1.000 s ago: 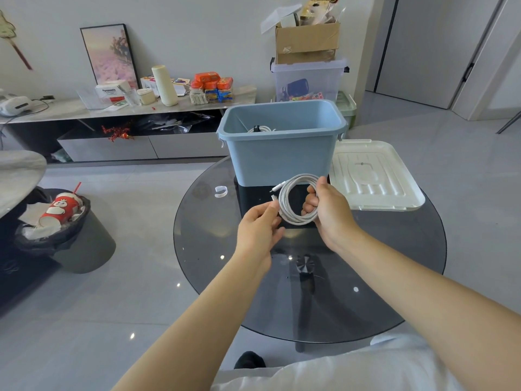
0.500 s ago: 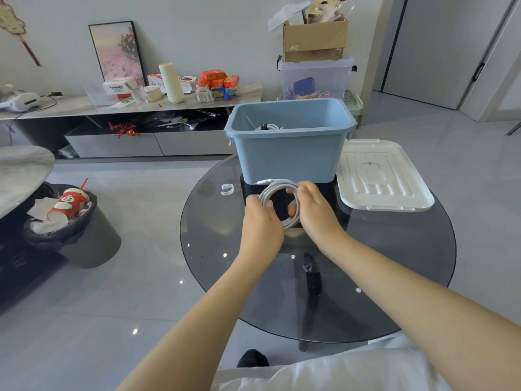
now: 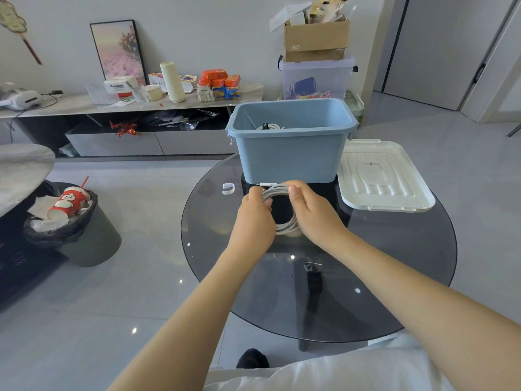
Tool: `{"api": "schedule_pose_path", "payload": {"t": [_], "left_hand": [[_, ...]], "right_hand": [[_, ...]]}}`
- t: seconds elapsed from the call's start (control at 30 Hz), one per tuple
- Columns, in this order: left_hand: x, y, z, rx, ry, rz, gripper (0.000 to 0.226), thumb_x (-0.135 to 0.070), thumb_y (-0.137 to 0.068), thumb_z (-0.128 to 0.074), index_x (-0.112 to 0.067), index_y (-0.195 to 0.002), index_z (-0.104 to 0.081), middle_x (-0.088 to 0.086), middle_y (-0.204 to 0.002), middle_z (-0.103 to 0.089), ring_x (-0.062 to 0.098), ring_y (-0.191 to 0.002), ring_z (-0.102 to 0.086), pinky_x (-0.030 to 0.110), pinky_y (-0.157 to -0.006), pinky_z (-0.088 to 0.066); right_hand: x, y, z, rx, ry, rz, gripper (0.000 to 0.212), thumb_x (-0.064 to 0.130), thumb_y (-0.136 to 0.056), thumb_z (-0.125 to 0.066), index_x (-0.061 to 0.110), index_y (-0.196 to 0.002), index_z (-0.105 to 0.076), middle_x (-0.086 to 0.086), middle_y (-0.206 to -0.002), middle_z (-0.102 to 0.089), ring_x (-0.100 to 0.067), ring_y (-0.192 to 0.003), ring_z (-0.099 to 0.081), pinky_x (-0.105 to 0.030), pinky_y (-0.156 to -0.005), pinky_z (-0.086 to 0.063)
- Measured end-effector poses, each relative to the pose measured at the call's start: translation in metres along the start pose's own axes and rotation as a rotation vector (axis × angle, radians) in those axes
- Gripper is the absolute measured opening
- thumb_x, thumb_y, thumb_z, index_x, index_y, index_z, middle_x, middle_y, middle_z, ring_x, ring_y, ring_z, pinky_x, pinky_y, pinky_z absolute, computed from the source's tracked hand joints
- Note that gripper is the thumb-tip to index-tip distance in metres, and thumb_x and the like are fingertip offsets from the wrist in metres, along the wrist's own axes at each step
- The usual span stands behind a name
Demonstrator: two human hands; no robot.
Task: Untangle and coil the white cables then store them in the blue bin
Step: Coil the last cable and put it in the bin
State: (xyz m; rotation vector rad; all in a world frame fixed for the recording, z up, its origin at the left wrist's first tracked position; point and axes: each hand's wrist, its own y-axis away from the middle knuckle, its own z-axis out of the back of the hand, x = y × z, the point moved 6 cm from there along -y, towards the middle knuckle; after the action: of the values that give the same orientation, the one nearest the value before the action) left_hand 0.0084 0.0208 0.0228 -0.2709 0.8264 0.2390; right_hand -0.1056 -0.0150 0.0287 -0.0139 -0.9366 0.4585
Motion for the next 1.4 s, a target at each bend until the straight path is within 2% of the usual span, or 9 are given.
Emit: {"api": "schedule_pose_path", "payload": {"t": [0.07,0.33,0.47,0.63,0.77,0.9,1.0,1.2,1.4], "left_hand": [[-0.001,-0.001,0.000,0.013,0.031,-0.005,0.015,-0.014,-0.101,-0.036,-0.010,-0.109,-0.048,0.009,-0.104,-0.054,0.021,-0.085,-0.048,0.025,-0.067,-0.032],[-0.006,0.008,-0.001,-0.148,0.167,-0.036,0.020,-0.007,-0.098,-0.042,-0.003,-0.118,-0.043,0.000,-0.111,-0.034,0.003,-0.078,-0.042,0.013,-0.065,-0.029],[-0.008,0.012,0.006,-0.285,0.168,-0.187,0.030,0.000,-0.096,-0.045,-0.004,-0.125,-0.053,-0.001,-0.115,-0.036,-0.029,-0.094,-0.031,-0.008,-0.076,-0.024],[-0.004,0.014,0.011,-0.407,0.154,-0.256,0.033,0.000,-0.093,-0.051,-0.008,-0.124,-0.061,0.004,-0.119,-0.053,0.013,-0.107,-0.049,0.006,-0.089,-0.035],[-0.002,0.006,0.013,-0.308,0.184,-0.278,0.030,-0.002,-0.094,-0.052,-0.010,-0.120,-0.064,-0.001,-0.129,-0.055,0.002,-0.113,-0.048,-0.002,-0.090,-0.031],[0.002,0.000,0.008,-0.103,0.162,-0.235,0.026,-0.010,-0.096,-0.047,-0.016,-0.118,-0.061,-0.002,-0.099,-0.065,0.014,-0.084,-0.057,0.007,-0.070,-0.038],[0.002,0.001,-0.001,0.060,0.141,-0.225,0.024,-0.013,-0.099,-0.039,-0.017,-0.120,-0.052,-0.003,-0.096,-0.062,0.006,-0.078,-0.058,0.007,-0.066,-0.040],[0.005,-0.002,-0.008,0.230,0.009,-0.144,0.019,-0.032,-0.101,-0.036,-0.015,-0.100,-0.045,0.006,-0.082,-0.060,0.018,-0.071,-0.052,0.029,-0.063,-0.041],[0.009,-0.006,0.005,0.090,-0.037,-0.112,0.020,-0.028,-0.102,-0.036,-0.011,-0.095,-0.041,-0.003,-0.068,-0.047,0.017,-0.060,-0.043,0.028,-0.051,-0.029]], "right_hand": [[0.005,0.001,0.000,-0.013,0.027,0.047,0.038,0.035,-0.102,-0.025,0.020,-0.125,-0.051,0.008,-0.090,-0.058,-0.012,-0.084,-0.056,-0.031,-0.076,-0.044],[0.008,0.003,0.001,-0.185,0.068,0.012,0.028,0.032,-0.102,-0.032,0.013,-0.100,-0.053,0.008,-0.062,-0.049,-0.013,-0.058,-0.047,-0.035,-0.058,-0.038],[0.007,0.002,0.005,-0.180,0.074,-0.010,0.031,0.033,-0.101,-0.032,0.011,-0.098,-0.054,0.001,-0.067,-0.055,-0.018,-0.062,-0.051,-0.036,-0.059,-0.040],[0.003,0.001,0.000,-0.171,0.065,-0.045,0.028,0.032,-0.102,-0.033,0.015,-0.091,-0.052,0.006,-0.068,-0.052,-0.008,-0.060,-0.048,-0.023,-0.051,-0.032],[0.002,-0.004,0.002,-0.091,0.091,-0.024,0.031,0.031,-0.102,-0.033,0.013,-0.098,-0.058,0.004,-0.078,-0.056,-0.013,-0.071,-0.052,-0.027,-0.062,-0.038],[0.005,-0.007,0.007,0.023,0.108,0.079,0.024,0.029,-0.101,-0.036,0.019,-0.092,-0.055,0.007,-0.067,-0.051,-0.010,-0.061,-0.047,-0.025,-0.058,-0.036],[0.003,-0.007,0.006,0.075,0.154,0.140,0.022,0.029,-0.101,-0.037,0.017,-0.093,-0.054,0.003,-0.069,-0.054,-0.014,-0.062,-0.049,-0.027,-0.058,-0.037],[-0.004,-0.009,0.001,0.173,0.239,0.174,0.027,0.029,-0.101,-0.036,0.013,-0.098,-0.058,0.003,-0.073,-0.056,-0.013,-0.065,-0.050,-0.032,-0.062,-0.040],[-0.010,-0.015,-0.006,0.116,-0.056,-0.026,0.018,0.034,-0.100,-0.038,0.021,-0.110,-0.047,0.009,-0.083,-0.059,-0.002,-0.074,-0.055,-0.015,-0.065,-0.040]]}}
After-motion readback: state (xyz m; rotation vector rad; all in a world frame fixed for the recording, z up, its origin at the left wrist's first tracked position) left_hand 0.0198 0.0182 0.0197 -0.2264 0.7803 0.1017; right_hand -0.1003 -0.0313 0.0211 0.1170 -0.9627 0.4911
